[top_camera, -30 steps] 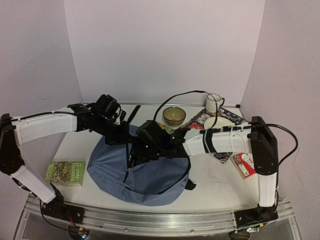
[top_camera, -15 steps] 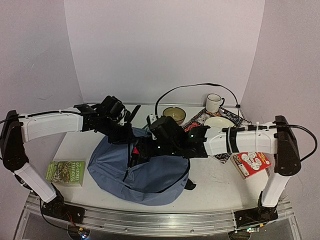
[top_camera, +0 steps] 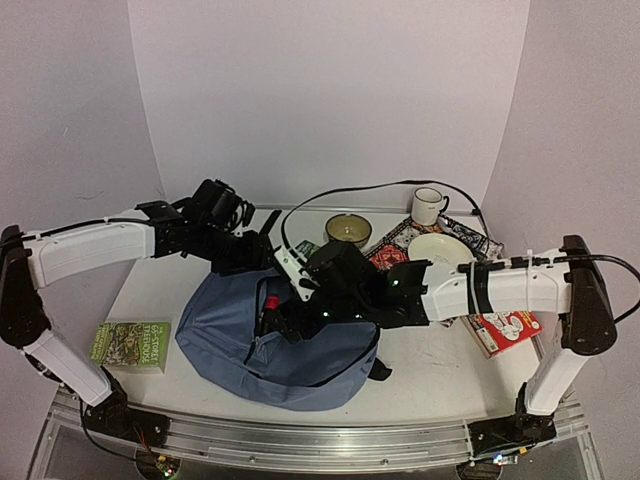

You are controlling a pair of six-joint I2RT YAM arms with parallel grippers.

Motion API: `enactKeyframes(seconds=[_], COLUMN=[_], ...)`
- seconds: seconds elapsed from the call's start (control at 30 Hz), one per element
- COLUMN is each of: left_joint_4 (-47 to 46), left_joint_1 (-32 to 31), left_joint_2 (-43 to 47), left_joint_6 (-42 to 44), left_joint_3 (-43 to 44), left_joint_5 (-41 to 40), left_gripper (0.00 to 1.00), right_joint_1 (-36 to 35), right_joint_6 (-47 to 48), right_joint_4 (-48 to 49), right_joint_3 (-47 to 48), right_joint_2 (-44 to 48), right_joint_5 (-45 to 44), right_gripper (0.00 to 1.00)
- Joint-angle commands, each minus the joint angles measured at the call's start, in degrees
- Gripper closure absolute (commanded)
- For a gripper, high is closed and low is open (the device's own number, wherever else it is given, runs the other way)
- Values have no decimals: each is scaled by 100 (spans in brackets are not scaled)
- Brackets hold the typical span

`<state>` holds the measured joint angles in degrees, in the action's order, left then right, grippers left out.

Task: Pack the student bag

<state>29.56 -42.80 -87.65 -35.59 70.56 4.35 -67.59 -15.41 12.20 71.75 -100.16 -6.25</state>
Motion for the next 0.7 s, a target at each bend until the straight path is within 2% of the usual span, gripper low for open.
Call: enactKeyframes(seconds=[0.0,0.13,0.43,0.67], left_joint_4=[138,308,686,788], left_joint_1=[26,36,34,26], left_joint_2=[829,1400,2607,2816], left_joint_6=[-436,-863,-1698,-1978], left_joint_3=[-600,-1287,-2612,-3236], left_joint_5=[-367,-376,-495,-127], left_gripper=[26,24,18,18], right_joint_1=[-260,-366,-581,-749], right_joint_6=[754,997,1369,1932], right_joint_4=[-54,-107,-472,-721], right_joint_3=[-15,43,744,1171], right_joint_2=[87,4,-658,-1093], right_joint_5=[122,274,416,355], right_gripper=[19,20,34,35])
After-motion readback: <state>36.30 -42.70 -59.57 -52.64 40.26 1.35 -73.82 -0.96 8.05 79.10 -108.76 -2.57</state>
